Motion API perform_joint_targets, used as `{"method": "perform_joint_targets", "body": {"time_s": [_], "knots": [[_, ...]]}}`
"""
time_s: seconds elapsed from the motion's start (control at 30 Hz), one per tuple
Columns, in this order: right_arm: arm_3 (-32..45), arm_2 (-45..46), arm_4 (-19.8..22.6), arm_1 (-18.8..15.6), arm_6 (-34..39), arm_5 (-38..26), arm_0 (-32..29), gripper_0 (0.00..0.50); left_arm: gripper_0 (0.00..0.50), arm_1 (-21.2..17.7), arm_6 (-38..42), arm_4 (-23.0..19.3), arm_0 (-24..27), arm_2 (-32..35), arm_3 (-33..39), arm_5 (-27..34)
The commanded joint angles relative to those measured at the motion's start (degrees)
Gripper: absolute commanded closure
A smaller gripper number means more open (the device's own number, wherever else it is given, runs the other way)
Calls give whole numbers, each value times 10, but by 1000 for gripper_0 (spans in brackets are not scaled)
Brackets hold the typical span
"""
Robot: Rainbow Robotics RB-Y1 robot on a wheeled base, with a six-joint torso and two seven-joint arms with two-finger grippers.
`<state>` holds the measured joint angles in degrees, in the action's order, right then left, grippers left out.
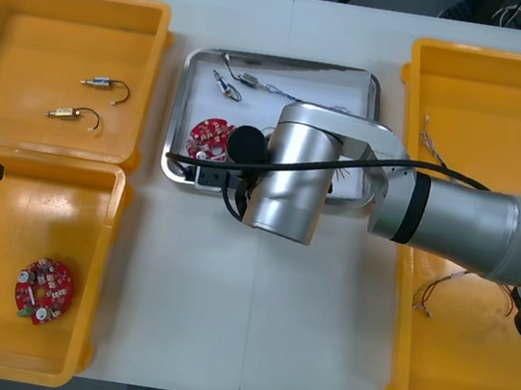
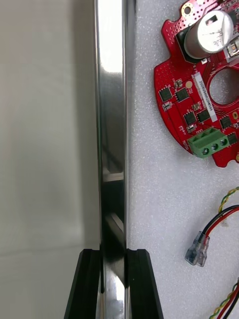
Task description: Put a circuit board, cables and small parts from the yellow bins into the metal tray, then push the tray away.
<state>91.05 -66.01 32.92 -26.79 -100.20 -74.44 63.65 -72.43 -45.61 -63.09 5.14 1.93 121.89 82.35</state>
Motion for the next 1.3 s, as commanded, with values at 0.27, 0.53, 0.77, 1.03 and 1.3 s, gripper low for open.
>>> {"method": "perform_joint_targets", "body": {"time_s": [0.27, 0.53, 0.77, 1.03, 1.3], "knots": [[-91, -5, 40, -7, -55, 74, 77, 500, 0, -28, -35, 3, -5, -4, 12, -5], [-140, -4, 40, -4, -85, 111, 101, 500, 0, -28, -35, 3, -5, -4, 12, -5], [-175, -4, 40, 2, -100, 148, 117, 500, 0, -28, -35, 3, -5, -4, 12, -5], [-218, -5, 38, 9, -112, 220, 128, 500, 0, -28, -35, 3, -5, -4, 12, -5], [-240, -5, 7, 9, -118, 278, 134, 500, 0, -28, -35, 3, -5, -4, 12, -5]]}}
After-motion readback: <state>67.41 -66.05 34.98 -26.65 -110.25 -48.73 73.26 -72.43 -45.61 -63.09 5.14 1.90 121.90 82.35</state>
